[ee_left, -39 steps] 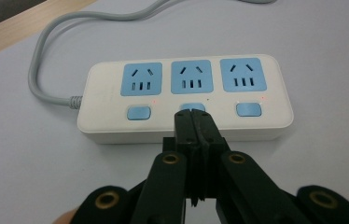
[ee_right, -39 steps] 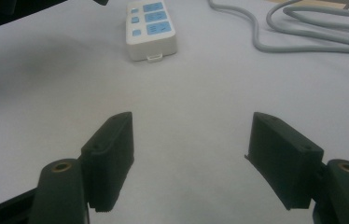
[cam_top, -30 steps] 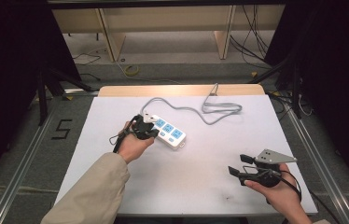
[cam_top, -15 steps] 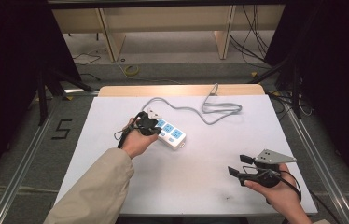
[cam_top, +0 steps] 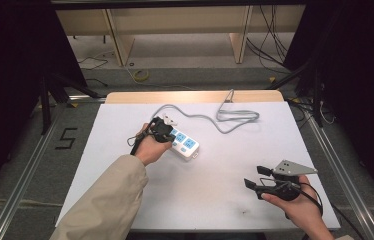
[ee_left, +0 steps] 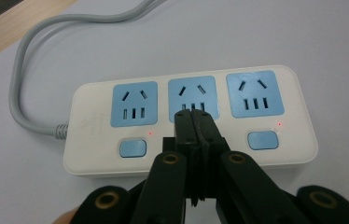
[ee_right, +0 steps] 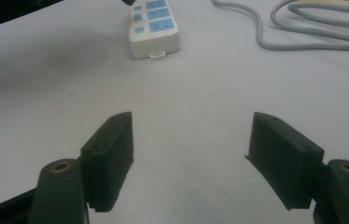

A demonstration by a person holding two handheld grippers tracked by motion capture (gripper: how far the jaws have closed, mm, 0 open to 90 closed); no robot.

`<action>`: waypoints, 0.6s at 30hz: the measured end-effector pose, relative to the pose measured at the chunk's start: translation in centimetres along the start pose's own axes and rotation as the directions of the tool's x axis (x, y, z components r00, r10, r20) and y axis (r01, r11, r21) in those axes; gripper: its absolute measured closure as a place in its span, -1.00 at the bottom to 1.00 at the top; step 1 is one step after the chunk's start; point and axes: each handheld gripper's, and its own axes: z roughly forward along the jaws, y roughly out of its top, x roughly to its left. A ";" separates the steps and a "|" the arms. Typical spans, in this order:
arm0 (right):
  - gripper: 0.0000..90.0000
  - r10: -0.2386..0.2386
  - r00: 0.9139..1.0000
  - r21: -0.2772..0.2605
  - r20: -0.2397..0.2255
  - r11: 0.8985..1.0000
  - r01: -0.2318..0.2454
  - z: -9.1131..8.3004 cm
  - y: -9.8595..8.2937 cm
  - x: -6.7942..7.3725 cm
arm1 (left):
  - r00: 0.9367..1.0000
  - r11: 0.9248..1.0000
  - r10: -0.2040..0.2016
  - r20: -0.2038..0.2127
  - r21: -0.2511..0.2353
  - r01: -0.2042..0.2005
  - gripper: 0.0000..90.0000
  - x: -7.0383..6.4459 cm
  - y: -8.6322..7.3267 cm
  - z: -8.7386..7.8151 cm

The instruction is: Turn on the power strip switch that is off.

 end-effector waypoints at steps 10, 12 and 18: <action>-0.30 -0.001 1.000 0.001 0.000 1.000 0.001 0.0 0.0 0.0 | 1.000 1.000 0.011 0.005 0.011 -0.011 0.99 -0.2 0.5 0.6; -0.30 0.000 1.000 -0.001 -0.001 1.000 0.000 0.0 0.0 0.0 | 1.000 1.000 0.010 0.005 0.014 -0.010 1.00 -0.2 0.6 0.6; -0.30 -0.001 1.000 0.000 -0.001 1.000 0.001 0.0 0.0 -0.1 | 1.000 1.000 0.004 0.008 0.028 -0.004 0.99 0.0 0.5 0.9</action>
